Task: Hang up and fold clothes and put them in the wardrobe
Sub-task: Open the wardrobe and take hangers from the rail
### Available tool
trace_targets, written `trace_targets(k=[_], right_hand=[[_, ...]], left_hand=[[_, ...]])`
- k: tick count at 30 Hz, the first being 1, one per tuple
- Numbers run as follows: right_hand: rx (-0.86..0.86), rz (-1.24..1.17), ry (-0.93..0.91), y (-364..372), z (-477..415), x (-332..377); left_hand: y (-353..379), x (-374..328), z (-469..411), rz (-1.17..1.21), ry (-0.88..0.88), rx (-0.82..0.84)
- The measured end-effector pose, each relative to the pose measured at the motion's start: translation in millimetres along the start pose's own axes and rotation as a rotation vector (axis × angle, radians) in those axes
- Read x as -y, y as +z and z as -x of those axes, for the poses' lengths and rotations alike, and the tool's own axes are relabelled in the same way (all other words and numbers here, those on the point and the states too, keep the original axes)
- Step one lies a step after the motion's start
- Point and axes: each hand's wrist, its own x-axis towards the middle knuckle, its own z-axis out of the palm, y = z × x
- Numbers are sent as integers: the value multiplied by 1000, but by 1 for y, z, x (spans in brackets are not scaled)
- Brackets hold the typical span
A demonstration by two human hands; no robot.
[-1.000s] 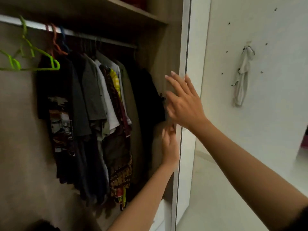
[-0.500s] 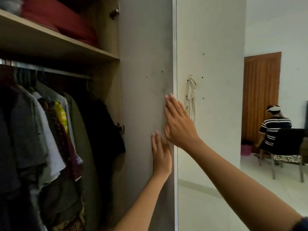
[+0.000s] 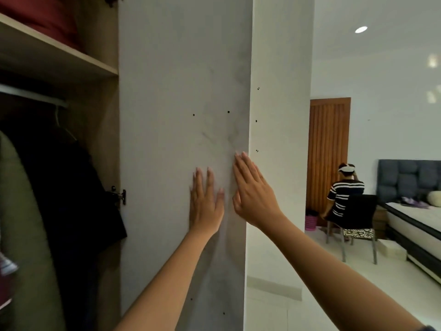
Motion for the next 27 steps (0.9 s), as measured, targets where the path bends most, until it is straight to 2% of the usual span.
trace_targets(k=[5, 15, 21, 27], right_hand=[[7, -18, -3, 40, -4, -19], [109, -138, 3, 125, -5, -39], [12, -159, -59, 150, -12, -31], [-64, -235, -19, 161, -22, -17]], left_hand=[[28, 13, -27, -120, 81, -14], [79, 52, -48, -327, 100, 41], [88, 71, -53, -411, 236, -59], [70, 100, -52, -447, 357, -25]])
